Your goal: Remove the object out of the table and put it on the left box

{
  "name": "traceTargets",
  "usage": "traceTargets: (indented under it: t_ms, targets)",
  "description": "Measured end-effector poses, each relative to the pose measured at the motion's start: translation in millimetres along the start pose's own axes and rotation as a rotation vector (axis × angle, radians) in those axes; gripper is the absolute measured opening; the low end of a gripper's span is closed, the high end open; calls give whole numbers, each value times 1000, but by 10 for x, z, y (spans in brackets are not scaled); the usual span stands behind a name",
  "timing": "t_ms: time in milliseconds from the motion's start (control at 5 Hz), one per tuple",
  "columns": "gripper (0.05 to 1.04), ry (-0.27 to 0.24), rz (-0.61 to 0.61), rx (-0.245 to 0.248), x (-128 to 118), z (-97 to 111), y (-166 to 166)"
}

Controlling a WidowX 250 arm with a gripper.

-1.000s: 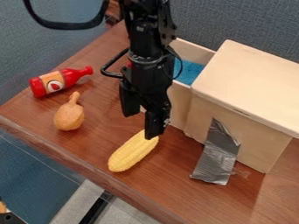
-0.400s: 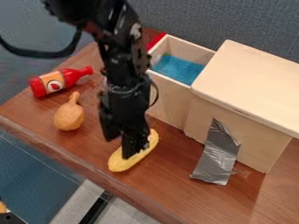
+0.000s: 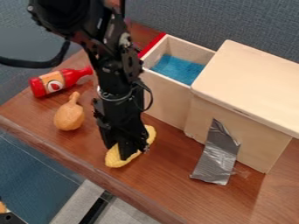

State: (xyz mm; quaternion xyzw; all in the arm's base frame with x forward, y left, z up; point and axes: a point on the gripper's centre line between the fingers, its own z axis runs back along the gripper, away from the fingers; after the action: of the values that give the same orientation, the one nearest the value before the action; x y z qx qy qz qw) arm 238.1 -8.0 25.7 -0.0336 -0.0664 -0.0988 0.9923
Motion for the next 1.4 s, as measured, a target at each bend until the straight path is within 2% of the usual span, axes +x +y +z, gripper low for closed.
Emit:
traceTargets:
  t_ms: [200, 400, 600, 800, 1000, 1200, 1400]
  targets:
    - [825, 11, 26, -19, -30, 6, 46]
    - [1007, 6, 26, -18, 6, 20, 96]
    - [964, 16, 57, -18, -14, -6, 139]
    - [677, 2, 92, -13, 3, -14, 173]
    - [481, -3, 108, -7, 7, -6, 190]
    - [458, -3, 106, -12, -3, 7, 208]
    - [457, -24, 111, -25, 20, 187, 207]
